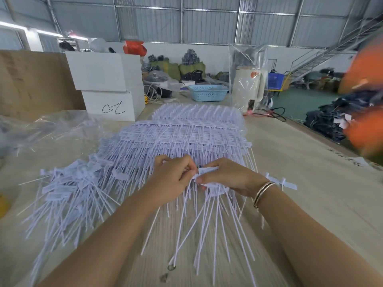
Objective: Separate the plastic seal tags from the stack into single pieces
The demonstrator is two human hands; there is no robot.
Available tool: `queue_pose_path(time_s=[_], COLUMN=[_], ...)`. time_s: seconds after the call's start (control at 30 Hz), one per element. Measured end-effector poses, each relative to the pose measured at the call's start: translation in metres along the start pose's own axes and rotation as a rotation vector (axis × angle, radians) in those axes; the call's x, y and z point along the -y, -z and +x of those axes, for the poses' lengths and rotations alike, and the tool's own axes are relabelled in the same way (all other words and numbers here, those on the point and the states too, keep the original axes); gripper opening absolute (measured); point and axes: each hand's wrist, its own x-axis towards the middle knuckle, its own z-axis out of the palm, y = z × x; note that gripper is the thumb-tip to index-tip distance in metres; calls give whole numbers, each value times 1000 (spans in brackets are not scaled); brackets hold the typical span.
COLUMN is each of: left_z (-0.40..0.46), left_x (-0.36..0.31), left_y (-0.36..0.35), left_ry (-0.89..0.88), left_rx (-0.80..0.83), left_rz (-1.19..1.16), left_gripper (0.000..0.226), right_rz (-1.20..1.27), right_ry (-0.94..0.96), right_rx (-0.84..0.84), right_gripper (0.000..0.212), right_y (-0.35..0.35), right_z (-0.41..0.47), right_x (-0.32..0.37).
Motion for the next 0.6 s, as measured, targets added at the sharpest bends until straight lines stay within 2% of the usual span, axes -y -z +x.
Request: queue_pose_path(time_s=[0.17, 0.23, 0.33, 0.5, 0.6], left_z=[4, 5, 5, 4, 6], left_x=[-3, -3, -6, -17, -19], left_y=[1, 3, 9, 9, 4], left_ry=[73, 122, 254, 427, 467], left_rx=[-7, 12, 6, -117, -139], left_rz=[66, -94, -440, -800, -857], left_gripper=[23, 25, 22, 27, 29], right_rz=[28, 63, 163, 280, 283], right_ry=[29, 79, 199, 346, 380], right_rx=[-15, -14, -24, -139, -177], right_gripper=[32, 33, 13, 28, 32], right_y=[-1, -1, -4, -11, -13], right_z=[2, 2, 1, 3, 4], right_x=[2, 1, 3, 8, 8])
